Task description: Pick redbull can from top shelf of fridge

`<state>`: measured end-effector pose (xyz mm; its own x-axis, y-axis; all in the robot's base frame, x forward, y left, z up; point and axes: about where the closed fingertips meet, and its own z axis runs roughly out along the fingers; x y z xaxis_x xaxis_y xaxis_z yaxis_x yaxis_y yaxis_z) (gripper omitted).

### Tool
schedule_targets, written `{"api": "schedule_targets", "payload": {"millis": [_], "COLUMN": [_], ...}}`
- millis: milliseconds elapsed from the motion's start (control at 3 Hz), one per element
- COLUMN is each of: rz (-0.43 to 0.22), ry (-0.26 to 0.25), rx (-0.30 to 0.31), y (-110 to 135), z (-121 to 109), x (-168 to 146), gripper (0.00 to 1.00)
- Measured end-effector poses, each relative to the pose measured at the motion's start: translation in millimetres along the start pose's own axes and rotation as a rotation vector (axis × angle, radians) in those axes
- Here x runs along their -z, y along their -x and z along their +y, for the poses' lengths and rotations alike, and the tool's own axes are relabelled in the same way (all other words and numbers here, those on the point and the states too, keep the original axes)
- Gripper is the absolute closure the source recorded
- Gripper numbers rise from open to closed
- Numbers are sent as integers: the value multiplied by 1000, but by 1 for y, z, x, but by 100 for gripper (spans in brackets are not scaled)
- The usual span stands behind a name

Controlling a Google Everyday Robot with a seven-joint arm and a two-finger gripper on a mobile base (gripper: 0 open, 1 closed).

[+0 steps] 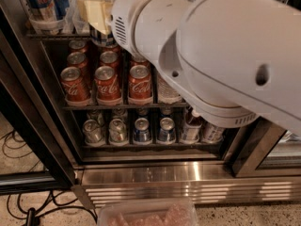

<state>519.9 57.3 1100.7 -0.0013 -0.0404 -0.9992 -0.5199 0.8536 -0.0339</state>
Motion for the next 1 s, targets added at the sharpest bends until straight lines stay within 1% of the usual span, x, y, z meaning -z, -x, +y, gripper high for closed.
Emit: {"api": "schedule_targets", "payload": {"millis": [333,667,1000], "rz": [13,32,56], "ry": [9,30,60], "rx": [-11,-48,-84], "y": [-1,1,-9], "z": [-6,-16,-29], "x": [12,34,57], "gripper": [100,100,100]}}
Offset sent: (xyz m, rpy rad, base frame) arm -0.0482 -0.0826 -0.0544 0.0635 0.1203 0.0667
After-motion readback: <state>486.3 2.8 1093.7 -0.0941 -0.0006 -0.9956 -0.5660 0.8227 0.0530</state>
